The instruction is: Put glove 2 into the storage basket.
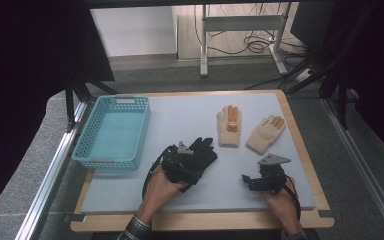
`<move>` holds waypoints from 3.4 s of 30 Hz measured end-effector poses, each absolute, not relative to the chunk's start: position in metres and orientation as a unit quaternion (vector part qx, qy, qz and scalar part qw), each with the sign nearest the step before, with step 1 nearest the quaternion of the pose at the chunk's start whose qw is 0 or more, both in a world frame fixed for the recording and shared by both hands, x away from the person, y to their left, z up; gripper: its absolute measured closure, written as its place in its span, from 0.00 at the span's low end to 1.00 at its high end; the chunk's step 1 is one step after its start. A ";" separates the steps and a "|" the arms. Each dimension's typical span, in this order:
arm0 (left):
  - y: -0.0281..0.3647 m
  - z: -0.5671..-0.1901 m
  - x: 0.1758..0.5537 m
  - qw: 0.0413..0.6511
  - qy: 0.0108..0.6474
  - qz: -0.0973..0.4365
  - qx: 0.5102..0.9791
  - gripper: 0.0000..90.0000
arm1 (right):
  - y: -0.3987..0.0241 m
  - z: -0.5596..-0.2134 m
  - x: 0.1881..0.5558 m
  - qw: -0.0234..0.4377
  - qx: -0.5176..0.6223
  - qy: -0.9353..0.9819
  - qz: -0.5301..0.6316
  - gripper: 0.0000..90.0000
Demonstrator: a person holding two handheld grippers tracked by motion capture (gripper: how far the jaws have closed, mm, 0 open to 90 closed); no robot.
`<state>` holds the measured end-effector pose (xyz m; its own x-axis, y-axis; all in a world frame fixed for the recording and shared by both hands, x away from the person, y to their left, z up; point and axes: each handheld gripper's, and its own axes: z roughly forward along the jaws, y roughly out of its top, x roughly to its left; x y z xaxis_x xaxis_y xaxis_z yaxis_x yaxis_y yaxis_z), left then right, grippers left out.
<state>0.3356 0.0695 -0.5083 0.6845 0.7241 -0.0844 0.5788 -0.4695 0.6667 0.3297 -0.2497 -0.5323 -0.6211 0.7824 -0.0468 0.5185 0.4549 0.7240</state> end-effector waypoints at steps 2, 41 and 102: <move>0.066 -0.512 0.337 0.332 0.382 0.115 0.855 0.00 | -0.250 -0.532 0.330 0.191 0.391 0.831 0.346 0.15; 0.092 -0.505 0.365 0.321 0.415 0.103 0.845 0.74 | -0.250 -0.532 0.330 0.191 0.391 0.831 0.346 0.15; 0.316 -0.489 0.466 0.118 0.644 0.160 0.739 0.68 | -0.250 -0.532 0.330 0.190 0.391 0.831 0.347 0.15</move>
<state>0.4661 0.3163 -0.4891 0.1189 0.9894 0.0834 0.9138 -0.1419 0.3805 0.3297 -0.2499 -0.5323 -0.6216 0.7821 -0.0445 0.5180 0.4529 0.7256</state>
